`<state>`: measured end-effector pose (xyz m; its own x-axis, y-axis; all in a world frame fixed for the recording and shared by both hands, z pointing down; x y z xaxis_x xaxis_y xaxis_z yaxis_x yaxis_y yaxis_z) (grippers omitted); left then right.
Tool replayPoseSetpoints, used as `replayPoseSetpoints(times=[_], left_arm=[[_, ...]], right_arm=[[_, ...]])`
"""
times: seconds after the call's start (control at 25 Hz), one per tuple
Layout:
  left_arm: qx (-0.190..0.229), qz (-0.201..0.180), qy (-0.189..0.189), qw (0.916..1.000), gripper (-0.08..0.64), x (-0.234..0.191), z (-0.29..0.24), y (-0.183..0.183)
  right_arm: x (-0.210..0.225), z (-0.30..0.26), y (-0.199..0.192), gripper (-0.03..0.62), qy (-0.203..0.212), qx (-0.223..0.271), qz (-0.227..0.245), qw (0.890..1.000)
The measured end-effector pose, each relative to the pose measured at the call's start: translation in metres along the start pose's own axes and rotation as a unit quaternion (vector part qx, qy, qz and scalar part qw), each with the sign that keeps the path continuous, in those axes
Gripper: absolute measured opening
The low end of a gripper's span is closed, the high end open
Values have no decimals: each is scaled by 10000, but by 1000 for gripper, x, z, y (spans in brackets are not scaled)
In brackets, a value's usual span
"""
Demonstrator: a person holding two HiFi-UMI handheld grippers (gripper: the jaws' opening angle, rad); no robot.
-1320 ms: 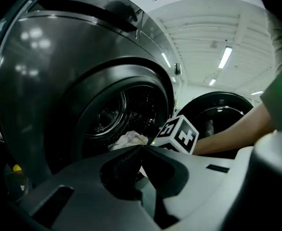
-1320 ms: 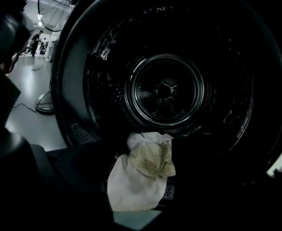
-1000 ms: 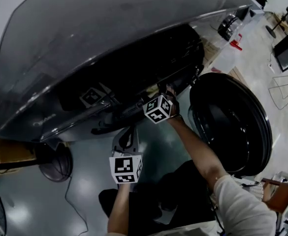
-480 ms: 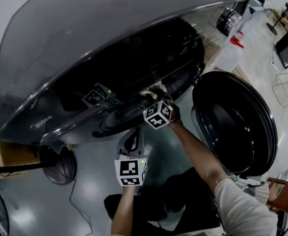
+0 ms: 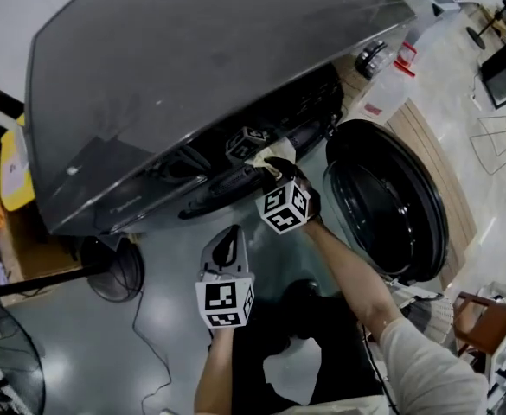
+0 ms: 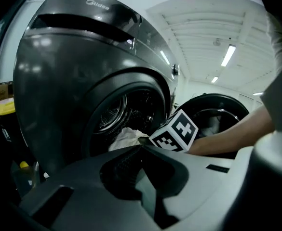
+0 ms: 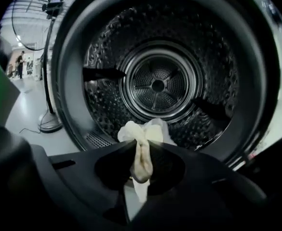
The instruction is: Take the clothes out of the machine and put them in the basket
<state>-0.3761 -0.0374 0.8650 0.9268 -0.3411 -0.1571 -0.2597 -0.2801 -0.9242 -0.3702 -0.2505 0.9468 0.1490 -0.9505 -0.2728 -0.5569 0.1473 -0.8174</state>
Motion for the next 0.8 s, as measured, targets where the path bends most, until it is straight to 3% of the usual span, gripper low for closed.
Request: replayPoseSetpoints(times=[0.28, 0.8], left_arm=[[35, -51, -46, 10000, 17, 30, 47, 103], [145, -63, -154, 9998, 17, 70, 107, 254]], right_arm=[[17, 99, 80, 51, -44, 186, -166, 9997], [46, 259, 205, 51, -309, 523, -441, 9972]])
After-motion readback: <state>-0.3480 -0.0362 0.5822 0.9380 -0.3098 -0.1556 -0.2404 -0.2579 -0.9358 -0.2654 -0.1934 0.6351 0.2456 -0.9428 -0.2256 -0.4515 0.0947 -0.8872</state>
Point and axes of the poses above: the fingertips, and each gripper's own axes: z backward along the fingers, x to its right, y out of its top, the point moved 10 cm from there along z, backward along the fingers, and after that the axes turned 8 degrees about x, right-handed, at the moved point
